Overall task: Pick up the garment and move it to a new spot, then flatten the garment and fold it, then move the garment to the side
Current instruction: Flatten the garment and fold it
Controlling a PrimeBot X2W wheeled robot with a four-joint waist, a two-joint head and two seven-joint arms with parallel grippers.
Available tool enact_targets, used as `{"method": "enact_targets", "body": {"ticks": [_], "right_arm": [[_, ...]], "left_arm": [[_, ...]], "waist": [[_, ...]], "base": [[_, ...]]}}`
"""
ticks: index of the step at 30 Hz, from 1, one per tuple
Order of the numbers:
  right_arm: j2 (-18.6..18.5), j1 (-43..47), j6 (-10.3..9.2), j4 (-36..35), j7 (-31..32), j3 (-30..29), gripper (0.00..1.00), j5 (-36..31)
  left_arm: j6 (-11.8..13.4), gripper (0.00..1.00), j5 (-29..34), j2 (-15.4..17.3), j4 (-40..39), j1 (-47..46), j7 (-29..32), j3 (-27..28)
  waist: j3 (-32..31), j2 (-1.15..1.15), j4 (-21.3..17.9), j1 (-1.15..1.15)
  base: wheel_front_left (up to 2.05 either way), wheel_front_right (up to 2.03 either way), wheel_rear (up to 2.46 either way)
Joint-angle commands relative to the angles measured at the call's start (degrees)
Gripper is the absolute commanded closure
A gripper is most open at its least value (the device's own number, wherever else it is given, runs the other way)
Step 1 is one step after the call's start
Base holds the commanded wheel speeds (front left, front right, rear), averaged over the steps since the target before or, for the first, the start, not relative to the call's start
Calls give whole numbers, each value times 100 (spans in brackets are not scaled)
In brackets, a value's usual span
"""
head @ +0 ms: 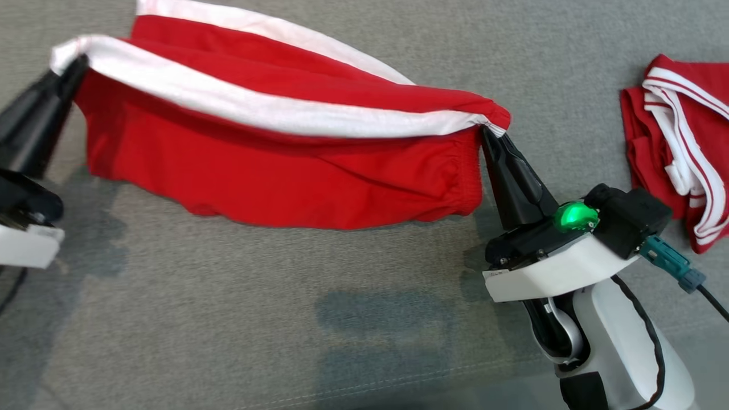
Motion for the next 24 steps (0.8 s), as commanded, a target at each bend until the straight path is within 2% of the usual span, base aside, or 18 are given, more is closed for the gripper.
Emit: {"method": "enact_targets", "body": {"ticks": [1,6,13,24], "right_arm": [[47,-59,-16,-238,-69,115,100,96],[47,-90,-16,-620,-73,201,100,285],[48,22,-16,-976,-74,362,100,363],[48,71,-16,-1531,-75,301,100,549]], "left_arm": [[8,100,45,374,-11,-276,-34,353],[8,100,86,527,410,-432,-34,651],[8,100,206,794,550,-530,-34,668],[8,100,317,908,567,-686,-34,1047]], "waist": [[230,0,-246,0],[413,0,-486,0],[614,0,-701,0],[806,0,-831,0]], "base": [[0,0,0],[0,0,0],[0,0,0],[0,0,0]]}}
